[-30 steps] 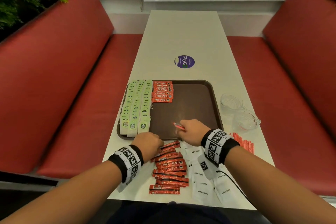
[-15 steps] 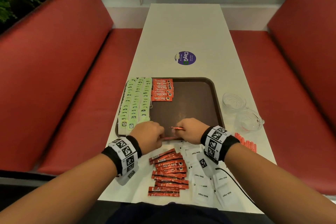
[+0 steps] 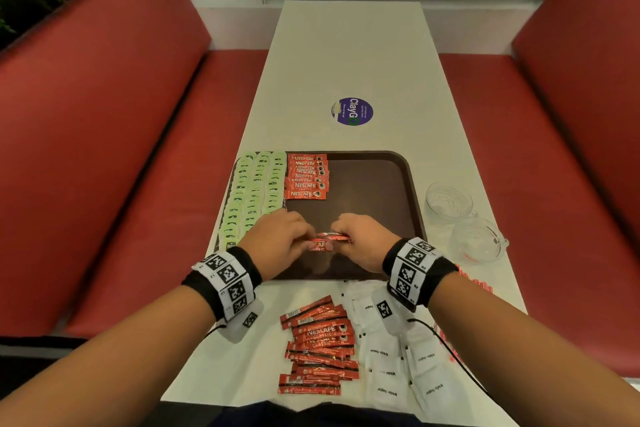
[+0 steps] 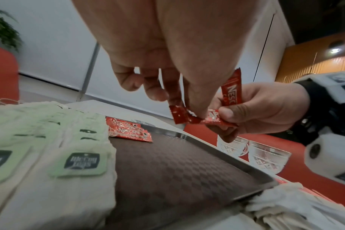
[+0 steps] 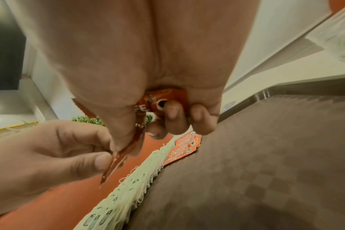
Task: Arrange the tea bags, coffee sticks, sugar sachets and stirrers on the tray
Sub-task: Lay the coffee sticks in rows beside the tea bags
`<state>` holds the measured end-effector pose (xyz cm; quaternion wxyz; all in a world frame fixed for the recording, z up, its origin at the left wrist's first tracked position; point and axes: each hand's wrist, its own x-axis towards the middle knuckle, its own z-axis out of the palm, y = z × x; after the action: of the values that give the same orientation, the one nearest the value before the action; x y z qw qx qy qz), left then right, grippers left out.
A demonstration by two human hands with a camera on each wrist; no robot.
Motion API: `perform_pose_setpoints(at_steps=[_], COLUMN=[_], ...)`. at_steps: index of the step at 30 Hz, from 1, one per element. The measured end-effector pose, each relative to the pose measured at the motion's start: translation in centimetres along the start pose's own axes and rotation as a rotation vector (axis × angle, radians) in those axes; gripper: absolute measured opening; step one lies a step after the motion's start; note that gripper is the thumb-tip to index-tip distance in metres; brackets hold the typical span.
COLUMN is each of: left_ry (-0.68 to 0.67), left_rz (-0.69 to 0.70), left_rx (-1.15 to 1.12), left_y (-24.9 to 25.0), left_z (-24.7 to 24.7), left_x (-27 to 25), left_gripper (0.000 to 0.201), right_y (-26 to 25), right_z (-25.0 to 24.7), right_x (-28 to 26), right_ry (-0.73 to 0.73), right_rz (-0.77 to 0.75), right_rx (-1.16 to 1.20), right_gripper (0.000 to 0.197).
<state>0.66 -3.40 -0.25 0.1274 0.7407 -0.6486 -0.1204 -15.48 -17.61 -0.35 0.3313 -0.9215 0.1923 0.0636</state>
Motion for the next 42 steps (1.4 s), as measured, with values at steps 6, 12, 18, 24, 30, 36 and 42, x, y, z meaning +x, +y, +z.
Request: perform_pose_setpoints(at_steps=[6, 12, 18, 24, 30, 36, 42], left_ry=[-0.035, -0.180, -0.223, -0.245, -0.257, -0.197, -0.163], left_rz=[-0.134, -0.319, -0.411, -0.353, -0.322, -0.275, 0.039], left_rx=[0.092, 0.245, 0.307, 0.325, 0.348, 0.276, -0.209], left_y=[-2.2, -5.4, -6.7, -7.2, -6.6, -6.1, -2.5], left_z=[-0.9, -1.0, 0.3, 1.1, 1.2, 0.4, -1.9], left_x=[3.6, 9.0, 12.0, 12.7, 13.0, 12.8, 10.1], left_gripper=[0.015, 0.016, 0.015, 0.023, 0.020, 0.025, 0.022], right_y=[0.4, 1.3, 1.8, 1.8, 1.7, 1.9, 1.8], right_z=[-0.5, -0.9, -1.0, -1.2, -1.0, -1.3, -1.5], right_x=[0.7, 0.7, 0.7, 1.0, 1.1, 1.3, 1.5], right_ry=[0.102, 0.068, 0.048, 0.063, 0.054, 0.061, 0.076], right_rz=[0.121, 0.220, 0.235, 0.245, 0.263, 0.239, 0.220], right_rx=[0.098, 0.176, 0.162, 0.171, 0.180, 0.118, 0.116], right_gripper=[0.014, 0.013, 0.021, 0.012, 0.006, 0.004, 0.001])
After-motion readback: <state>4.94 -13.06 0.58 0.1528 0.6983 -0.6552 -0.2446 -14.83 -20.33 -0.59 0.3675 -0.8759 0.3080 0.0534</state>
